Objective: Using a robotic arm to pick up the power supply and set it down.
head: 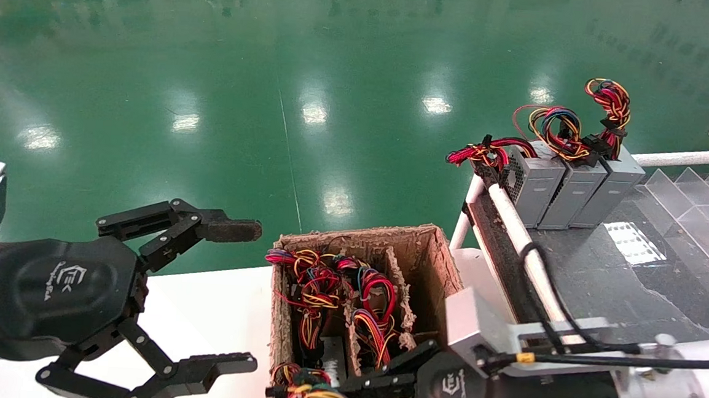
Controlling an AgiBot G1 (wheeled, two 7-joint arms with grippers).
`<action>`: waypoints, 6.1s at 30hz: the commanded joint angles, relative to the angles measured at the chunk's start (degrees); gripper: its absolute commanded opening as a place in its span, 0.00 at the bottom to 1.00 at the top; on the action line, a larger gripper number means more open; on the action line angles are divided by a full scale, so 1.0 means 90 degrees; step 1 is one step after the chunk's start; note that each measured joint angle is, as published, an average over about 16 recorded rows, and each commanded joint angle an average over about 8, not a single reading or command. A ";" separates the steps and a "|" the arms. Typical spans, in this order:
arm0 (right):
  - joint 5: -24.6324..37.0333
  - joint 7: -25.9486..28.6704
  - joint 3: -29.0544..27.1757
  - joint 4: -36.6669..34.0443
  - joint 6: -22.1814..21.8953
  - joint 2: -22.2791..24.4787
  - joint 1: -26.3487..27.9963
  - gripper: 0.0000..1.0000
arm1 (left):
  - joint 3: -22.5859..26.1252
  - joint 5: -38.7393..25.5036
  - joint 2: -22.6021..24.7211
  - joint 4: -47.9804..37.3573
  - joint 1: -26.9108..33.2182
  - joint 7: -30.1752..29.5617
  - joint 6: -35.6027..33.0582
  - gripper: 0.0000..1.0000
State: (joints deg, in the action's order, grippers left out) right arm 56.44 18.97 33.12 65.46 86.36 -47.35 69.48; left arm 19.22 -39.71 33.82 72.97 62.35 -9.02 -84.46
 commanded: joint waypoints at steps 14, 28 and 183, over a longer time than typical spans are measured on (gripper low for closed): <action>-0.1054 -0.0211 -0.0815 0.0675 -0.0216 0.0718 -0.0188 0.00 | 0.0002 0.0001 -0.0001 0.0000 0.0001 0.0001 0.0001 1.00; -0.1868 -0.0579 -0.1608 0.0752 -0.0408 0.1434 -0.0373 0.00 | 0.0004 0.0003 -0.0002 0.0000 0.0001 0.0002 0.0002 1.00; 0.0867 -0.2763 -0.1179 -0.4098 -0.0704 0.0509 0.2638 1.00 | 0.0024 0.0017 -0.0009 -0.0005 0.0006 0.0013 0.0010 1.00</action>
State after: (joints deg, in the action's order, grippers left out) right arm 64.25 -5.90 22.51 28.57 80.02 -42.77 93.23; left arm 19.43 -39.56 33.74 72.93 62.40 -8.90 -84.37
